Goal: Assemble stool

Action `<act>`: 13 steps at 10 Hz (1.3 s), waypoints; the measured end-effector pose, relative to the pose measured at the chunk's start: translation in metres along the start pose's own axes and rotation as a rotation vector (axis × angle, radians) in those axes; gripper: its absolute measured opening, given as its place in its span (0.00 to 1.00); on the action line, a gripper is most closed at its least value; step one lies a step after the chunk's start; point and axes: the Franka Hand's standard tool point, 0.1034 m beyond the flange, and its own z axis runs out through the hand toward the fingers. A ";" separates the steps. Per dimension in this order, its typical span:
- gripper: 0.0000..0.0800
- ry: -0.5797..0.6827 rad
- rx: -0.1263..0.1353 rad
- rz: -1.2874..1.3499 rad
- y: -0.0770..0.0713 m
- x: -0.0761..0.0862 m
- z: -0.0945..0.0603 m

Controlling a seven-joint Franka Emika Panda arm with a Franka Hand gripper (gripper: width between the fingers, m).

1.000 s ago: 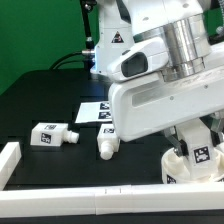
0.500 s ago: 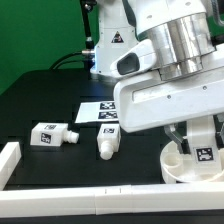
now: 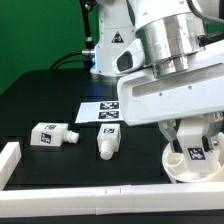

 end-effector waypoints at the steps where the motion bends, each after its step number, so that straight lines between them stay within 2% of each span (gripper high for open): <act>1: 0.43 0.000 0.000 -0.025 0.000 0.000 0.000; 2: 0.54 0.000 0.000 -0.026 0.000 0.000 0.000; 3: 0.54 0.000 0.000 -0.030 0.000 0.000 0.000; 4: 0.74 -0.001 0.000 -0.033 0.000 -0.001 0.000; 5: 0.74 -0.011 -0.002 -0.039 -0.003 -0.005 0.001; 6: 0.80 -0.012 0.000 -0.054 -0.004 -0.006 0.000; 7: 0.81 -0.007 0.003 -0.089 -0.005 -0.002 -0.003; 9: 0.81 -0.092 -0.017 -0.294 -0.008 0.000 -0.021; 10: 0.81 -0.134 -0.027 -0.379 -0.015 -0.004 -0.025; 11: 0.81 -0.151 -0.032 -0.477 -0.018 -0.005 -0.026; 13: 0.81 -0.147 -0.025 -0.573 -0.016 -0.004 -0.024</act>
Offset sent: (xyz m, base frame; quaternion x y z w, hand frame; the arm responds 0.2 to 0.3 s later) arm 0.0000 0.0000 0.0000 0.0000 0.0000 0.0000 1.0000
